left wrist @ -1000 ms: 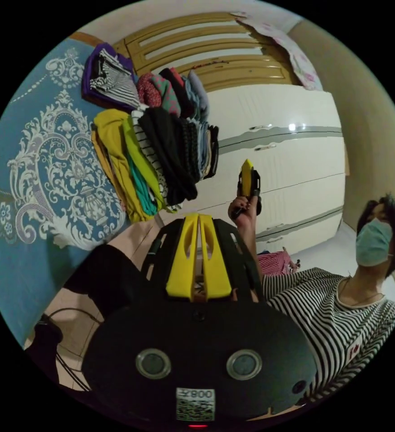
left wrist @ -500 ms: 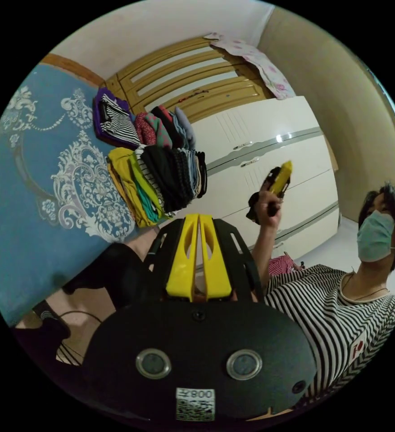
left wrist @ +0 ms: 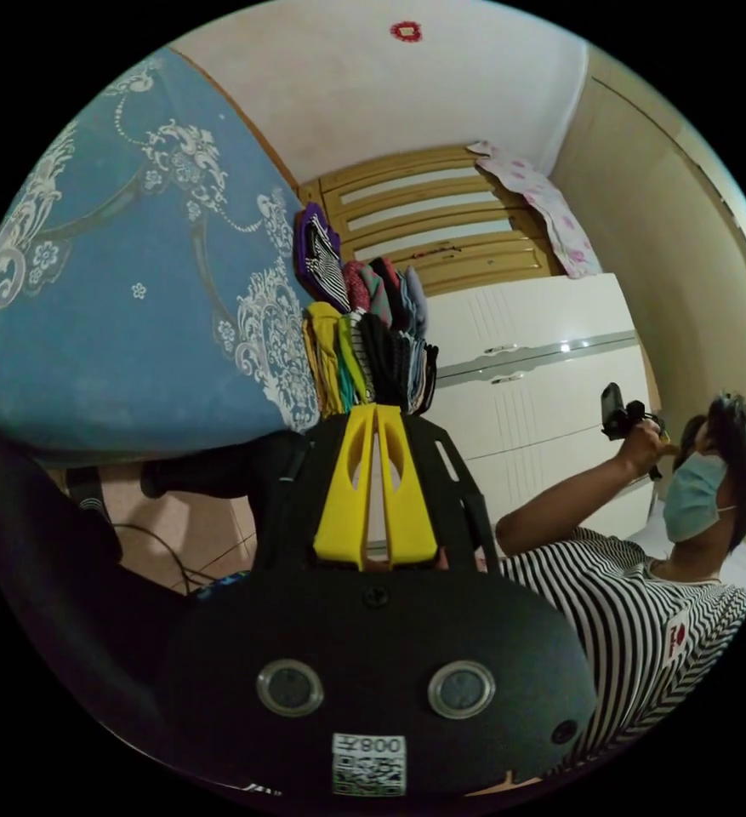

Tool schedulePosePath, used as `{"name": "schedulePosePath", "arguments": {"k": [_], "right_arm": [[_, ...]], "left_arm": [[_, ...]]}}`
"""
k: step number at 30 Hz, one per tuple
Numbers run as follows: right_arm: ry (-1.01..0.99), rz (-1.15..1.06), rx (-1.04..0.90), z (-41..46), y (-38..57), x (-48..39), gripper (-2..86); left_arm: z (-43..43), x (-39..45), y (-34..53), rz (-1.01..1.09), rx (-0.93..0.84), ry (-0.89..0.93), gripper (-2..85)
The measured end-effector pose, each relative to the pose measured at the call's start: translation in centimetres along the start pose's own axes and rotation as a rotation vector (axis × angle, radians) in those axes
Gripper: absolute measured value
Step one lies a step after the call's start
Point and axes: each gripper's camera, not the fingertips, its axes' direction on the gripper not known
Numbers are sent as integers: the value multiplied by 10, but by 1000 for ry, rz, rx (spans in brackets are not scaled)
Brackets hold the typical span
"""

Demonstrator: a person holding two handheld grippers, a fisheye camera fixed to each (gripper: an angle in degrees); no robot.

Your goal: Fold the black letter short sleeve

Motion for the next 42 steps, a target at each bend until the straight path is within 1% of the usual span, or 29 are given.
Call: {"name": "schedulePosePath", "arguments": {"k": [3, 7, 16, 18, 20, 23, 26, 29, 31, 32, 33, 34, 36, 37, 38, 39, 40, 41, 42], "right_arm": [[-47, -4, 6, 11, -4, 16, 0], [4, -12, 43, 9, -6, 33, 0], [15, -52, -13, 2, -26, 91, 0], [41, -63, -32, -7, -31, 112, 0], [68, -52, -9, -20, -33, 132, 0], [46, -19, 21, -41, -37, 171, 0], [74, -60, -21, -58, -46, 201, 0], [93, -87, -6, -89, -54, 234, 0], [194, -96, -8, -115, -59, 254, 1], [304, -101, -1, -137, -62, 267, 1], [464, -97, -13, -162, -65, 279, 2], [563, -87, -26, -176, -67, 286, 2], [999, -37, -70, -238, -73, 314, 5], [1121, -12, -81, -255, -74, 321, 7], [1346, 36, -100, -289, -76, 337, 10], [1518, 59, -118, -323, -77, 352, 15], [1606, 72, -142, -340, -79, 360, 20], [1770, 145, -171, -375, -81, 379, 30], [1892, 226, -219, -409, -84, 400, 48]], "left_arm": [[-19, -10, -2, -27, 19, 18, 2], [-38, -19, -9, -30, 23, 29, 2], [-70, -38, -30, -38, 20, 42, 2], [-75, -43, -34, -48, 21, 42, 2], [-79, -50, -39, -64, 18, 46, 2], [-84, -59, -47, -85, 16, 58, 2], [-86, -66, -58, -90, 3, 53, 2], [-87, -74, -71, -93, -5, 46, 2], [-87, -82, -81, -107, -10, 46, 2], [-86, -85, -84, -110, -10, 49, 2], [-85, -89, -90, -114, -10, 57, 2], [-84, -94, -97, -117, -10, 62, 2], [-81, -100, -108, -116, -20, 61, 2], [-78, -104, -116, -117, -31, 54, 2], [-76, -106, -120, -118, -38, 51, 2], [-72, -110, -129, -119, -51, 48, 2], [-68, -115, -137, -123, -61, 47, 2], [-66, -117, -141, -126, -65, 49, 2], [-62, -121, -149, -130, -73, 56, 2]]}}
